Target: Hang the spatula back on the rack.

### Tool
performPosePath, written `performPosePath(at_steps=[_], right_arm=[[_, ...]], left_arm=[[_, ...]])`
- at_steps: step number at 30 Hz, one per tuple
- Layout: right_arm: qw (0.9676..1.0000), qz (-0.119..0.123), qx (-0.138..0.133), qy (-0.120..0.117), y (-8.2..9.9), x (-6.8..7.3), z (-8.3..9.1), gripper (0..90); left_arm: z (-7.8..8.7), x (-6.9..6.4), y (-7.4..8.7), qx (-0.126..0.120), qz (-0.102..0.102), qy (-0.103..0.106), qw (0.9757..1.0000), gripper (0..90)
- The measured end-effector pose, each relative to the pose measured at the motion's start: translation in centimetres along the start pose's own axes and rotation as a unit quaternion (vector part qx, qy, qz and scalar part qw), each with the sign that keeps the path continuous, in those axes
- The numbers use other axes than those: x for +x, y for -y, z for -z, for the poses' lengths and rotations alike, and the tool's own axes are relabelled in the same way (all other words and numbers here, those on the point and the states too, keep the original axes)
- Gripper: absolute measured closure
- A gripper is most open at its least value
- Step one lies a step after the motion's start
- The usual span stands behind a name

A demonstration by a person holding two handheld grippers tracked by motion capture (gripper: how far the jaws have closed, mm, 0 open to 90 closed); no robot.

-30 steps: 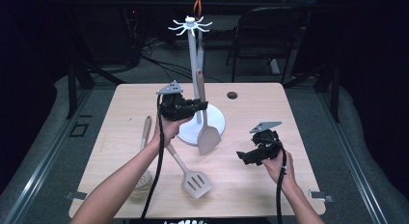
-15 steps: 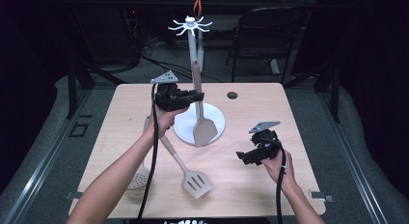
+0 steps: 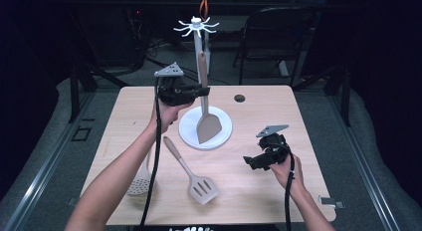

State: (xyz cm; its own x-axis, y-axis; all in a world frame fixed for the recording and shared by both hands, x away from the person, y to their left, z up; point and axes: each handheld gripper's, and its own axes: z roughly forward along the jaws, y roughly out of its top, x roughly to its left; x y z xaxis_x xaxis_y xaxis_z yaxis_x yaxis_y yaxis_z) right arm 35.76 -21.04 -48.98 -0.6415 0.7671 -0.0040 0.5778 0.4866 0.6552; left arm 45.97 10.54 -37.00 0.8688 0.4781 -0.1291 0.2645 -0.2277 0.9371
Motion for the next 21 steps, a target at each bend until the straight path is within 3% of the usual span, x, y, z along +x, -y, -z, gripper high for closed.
performPosePath(at_steps=[21], right_arm=[[1.0000,0.008,0.003,-0.004,-0.1,0.3,-0.1,1.1]], left_arm=[[0.2,-0.2,-2.8,-0.014,-0.013,-0.001,0.9998,77.0]])
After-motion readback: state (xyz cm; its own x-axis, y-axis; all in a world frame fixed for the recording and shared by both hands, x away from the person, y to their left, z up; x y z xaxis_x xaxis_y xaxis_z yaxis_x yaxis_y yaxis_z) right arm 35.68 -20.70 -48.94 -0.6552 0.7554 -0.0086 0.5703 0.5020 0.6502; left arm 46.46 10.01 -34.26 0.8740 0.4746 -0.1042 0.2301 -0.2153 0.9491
